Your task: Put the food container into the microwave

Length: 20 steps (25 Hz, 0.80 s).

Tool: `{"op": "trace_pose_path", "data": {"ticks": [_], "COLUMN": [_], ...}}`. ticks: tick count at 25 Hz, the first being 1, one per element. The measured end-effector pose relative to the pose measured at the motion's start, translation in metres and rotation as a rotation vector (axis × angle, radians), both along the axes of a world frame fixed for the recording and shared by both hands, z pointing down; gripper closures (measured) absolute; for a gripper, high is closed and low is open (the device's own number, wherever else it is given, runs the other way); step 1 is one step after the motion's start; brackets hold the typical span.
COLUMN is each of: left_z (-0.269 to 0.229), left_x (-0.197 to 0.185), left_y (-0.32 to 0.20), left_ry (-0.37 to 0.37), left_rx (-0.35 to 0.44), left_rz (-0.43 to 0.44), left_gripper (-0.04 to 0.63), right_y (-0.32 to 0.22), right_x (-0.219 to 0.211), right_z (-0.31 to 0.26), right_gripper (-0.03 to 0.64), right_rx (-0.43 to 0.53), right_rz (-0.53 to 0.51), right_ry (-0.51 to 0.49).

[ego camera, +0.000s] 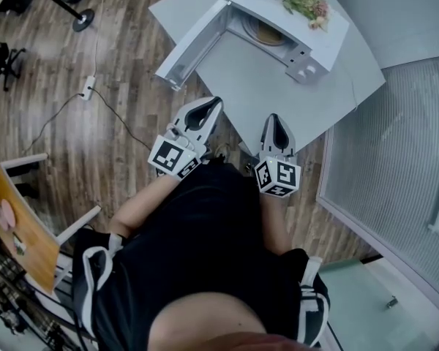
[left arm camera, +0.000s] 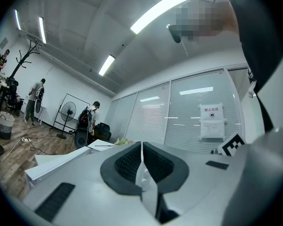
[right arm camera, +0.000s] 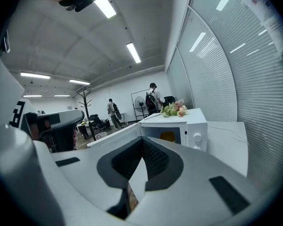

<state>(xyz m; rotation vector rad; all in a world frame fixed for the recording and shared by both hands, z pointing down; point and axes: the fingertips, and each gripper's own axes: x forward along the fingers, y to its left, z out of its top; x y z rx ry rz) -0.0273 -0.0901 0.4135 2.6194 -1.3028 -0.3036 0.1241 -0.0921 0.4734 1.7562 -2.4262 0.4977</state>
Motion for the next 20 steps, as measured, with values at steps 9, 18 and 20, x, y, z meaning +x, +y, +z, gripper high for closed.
{"op": "trace_pose_path", "data": {"ticks": [9,18,20], "left_z": [0.003,0.004,0.005], "left_x": [-0.020,-0.033,-0.035], "left_y": [0.007,0.007,0.008], "left_ry": [0.004,0.012,0.010], "left_rx": [0.005,0.003,0.002], "left_rz": [0.024,0.036,0.038], "left_gripper": [0.565,0.565,0.565], "right_y": [0.010,0.012,0.012], "right_x": [-0.017,-0.026,-0.029], "right_z": [0.002,0.005,0.005], "right_gripper": [0.592,0.592,0.592], "right_rx": [0.003,-0.006,-0.006], "right_rz": [0.031,0.053,0.054], "right_ry": [-0.003,0.009,0.012]}}
